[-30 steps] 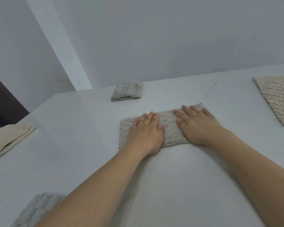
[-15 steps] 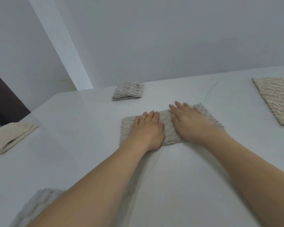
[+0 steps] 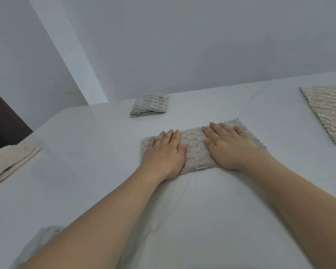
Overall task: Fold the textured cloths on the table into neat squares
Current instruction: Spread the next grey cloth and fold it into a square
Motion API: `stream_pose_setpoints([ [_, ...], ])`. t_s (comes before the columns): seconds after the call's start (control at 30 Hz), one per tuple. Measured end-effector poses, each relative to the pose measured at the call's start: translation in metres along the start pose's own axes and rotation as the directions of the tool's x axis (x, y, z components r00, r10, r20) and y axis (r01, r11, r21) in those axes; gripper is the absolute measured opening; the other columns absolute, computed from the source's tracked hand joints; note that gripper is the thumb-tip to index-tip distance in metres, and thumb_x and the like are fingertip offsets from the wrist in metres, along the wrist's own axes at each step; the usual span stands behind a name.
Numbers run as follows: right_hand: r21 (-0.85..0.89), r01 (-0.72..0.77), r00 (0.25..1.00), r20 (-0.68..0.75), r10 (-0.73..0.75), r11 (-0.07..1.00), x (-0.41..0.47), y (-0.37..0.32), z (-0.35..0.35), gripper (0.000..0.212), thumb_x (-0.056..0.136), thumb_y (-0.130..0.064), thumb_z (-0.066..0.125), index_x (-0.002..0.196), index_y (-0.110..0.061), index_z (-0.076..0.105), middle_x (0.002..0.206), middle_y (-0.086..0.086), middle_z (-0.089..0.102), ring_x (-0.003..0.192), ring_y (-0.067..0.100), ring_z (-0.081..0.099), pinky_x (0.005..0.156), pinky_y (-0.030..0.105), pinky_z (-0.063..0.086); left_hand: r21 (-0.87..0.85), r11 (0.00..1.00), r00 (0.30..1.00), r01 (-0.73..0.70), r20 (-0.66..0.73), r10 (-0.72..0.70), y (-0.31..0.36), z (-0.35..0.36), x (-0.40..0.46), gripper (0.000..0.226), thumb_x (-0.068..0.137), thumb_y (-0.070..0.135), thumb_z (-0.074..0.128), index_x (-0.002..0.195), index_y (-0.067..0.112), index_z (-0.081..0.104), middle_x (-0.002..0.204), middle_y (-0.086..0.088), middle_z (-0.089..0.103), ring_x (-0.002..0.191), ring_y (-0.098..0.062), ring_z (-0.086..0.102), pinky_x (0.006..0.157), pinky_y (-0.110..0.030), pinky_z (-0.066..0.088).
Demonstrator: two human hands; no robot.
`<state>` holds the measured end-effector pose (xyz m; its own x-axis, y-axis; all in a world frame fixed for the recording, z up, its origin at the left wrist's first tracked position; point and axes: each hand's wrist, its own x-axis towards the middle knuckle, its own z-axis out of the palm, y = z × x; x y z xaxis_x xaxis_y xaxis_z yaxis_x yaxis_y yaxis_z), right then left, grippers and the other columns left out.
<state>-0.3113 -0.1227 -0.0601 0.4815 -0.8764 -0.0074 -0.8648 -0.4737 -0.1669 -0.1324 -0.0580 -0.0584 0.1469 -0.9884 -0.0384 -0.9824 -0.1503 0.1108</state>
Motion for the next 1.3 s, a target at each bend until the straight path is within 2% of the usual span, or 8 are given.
stream_pose_setpoints([
  [0.23, -0.185, -0.279, 0.960, -0.032, 0.278, 0.942, -0.008, 0.012, -0.014, 0.058, 0.100, -0.039, 0.007, 0.155, -0.019, 0.010, 0.162, 0.003, 0.005, 0.149, 0.026, -0.001, 0.115, 0.054, -0.014, -0.057, 0.994, 0.994, 0.095, 0.059, -0.092, -0.037, -0.007, -0.012, 0.058, 0.104, 0.047, 0.012, 0.158, 0.028, 0.003, 0.166, 0.005, 0.000, 0.151, -0.014, -0.004, 0.123, -0.040, -0.002],
  [0.37, -0.366, -0.301, 0.952, -0.068, 0.297, 0.881, -0.013, -0.015, -0.030, 0.051, 0.089, -0.029, 0.037, 0.136, -0.010, 0.042, 0.140, 0.014, 0.035, 0.131, 0.030, 0.027, 0.111, 0.049, 0.016, -0.003, 0.986, 0.979, 0.169, 0.117, -0.167, -0.023, -0.015, -0.020, 0.061, 0.103, 0.046, 0.012, 0.158, 0.021, 0.000, 0.166, -0.001, 0.000, 0.151, -0.021, -0.001, 0.122, -0.043, 0.003],
  [0.53, -0.149, -0.206, 0.969, 0.105, 0.222, 0.967, -0.004, -0.020, -0.018, 0.067, 0.101, -0.047, 0.019, 0.154, -0.008, 0.010, 0.161, 0.017, 0.006, 0.148, 0.034, 0.005, 0.119, 0.052, 0.008, 0.245, 0.957, 0.933, 0.156, 0.281, -0.224, 0.013, -0.030, -0.065, 0.077, 0.099, 0.059, 0.010, 0.157, 0.009, -0.002, 0.161, -0.008, 0.012, 0.145, -0.030, 0.011, 0.117, -0.044, 0.015],
  [0.7, -0.009, 0.056, 0.998, 0.017, -0.055, 0.998, 0.006, 0.017, -0.010, 0.063, 0.101, -0.053, 0.014, 0.155, -0.022, 0.010, 0.163, 0.004, 0.003, 0.149, 0.018, -0.001, 0.120, 0.041, -0.002, 0.202, 0.971, 0.961, -0.125, 0.268, 0.068, 0.009, -0.056, -0.093, 0.078, 0.086, 0.062, 0.038, 0.150, 0.021, 0.021, 0.154, 0.004, 0.014, 0.141, -0.022, 0.016, 0.117, -0.042, 0.018],
  [0.83, 0.019, 0.059, 0.997, -0.056, -0.058, 0.998, 0.006, 0.017, -0.005, 0.059, 0.101, -0.051, 0.017, 0.154, -0.024, 0.017, 0.163, 0.000, 0.006, 0.149, 0.018, 0.000, 0.119, 0.042, -0.002, 0.149, 0.906, 0.897, -0.396, 0.275, 0.347, 0.002, -0.055, -0.097, 0.066, 0.074, 0.022, 0.059, 0.133, 0.031, 0.031, 0.137, 0.007, 0.030, 0.125, -0.016, 0.033, 0.102, -0.035, 0.040],
  [1.03, 0.006, -0.232, 0.948, -0.223, 0.227, 0.973, 0.002, 0.012, -0.006, 0.058, 0.096, -0.051, 0.027, 0.143, -0.018, 0.032, 0.143, 0.014, 0.039, 0.130, 0.034, 0.036, 0.107, 0.047, 0.025, 0.146, 0.869, 0.881, -0.473, 0.050, 0.471, -0.004, -0.044, -0.090, 0.044, 0.074, 0.010, 0.050, 0.115, 0.026, 0.051, 0.115, 0.007, 0.049, 0.103, -0.019, 0.049, 0.082, -0.041, 0.049],
  [1.2, 0.136, 0.081, 0.991, -0.114, -0.066, 0.987, 0.003, 0.014, -0.003, 0.055, 0.096, -0.054, 0.032, 0.142, -0.025, 0.033, 0.149, -0.001, 0.035, 0.140, 0.019, 0.027, 0.116, 0.041, 0.016, -0.070, 0.848, 0.849, -0.526, 0.013, 0.528, 0.011, -0.040, -0.115, 0.034, 0.075, 0.018, 0.044, 0.106, 0.023, 0.058, 0.104, 0.008, 0.055, 0.095, -0.017, 0.054, 0.079, -0.039, 0.047],
  [1.3, 0.217, 0.149, 0.987, -0.086, -0.133, 0.965, 0.002, 0.015, -0.006, 0.052, 0.094, -0.056, 0.039, 0.138, -0.029, 0.036, 0.147, -0.006, 0.039, 0.138, 0.013, 0.030, 0.116, 0.038, 0.014, 0.038, 0.837, 0.836, -0.546, 0.083, 0.542, 0.007, -0.045, -0.126, 0.043, 0.073, 0.015, 0.053, 0.113, 0.031, 0.044, 0.105, 0.016, 0.045, 0.100, -0.011, 0.046, 0.081, -0.032, 0.043],
])
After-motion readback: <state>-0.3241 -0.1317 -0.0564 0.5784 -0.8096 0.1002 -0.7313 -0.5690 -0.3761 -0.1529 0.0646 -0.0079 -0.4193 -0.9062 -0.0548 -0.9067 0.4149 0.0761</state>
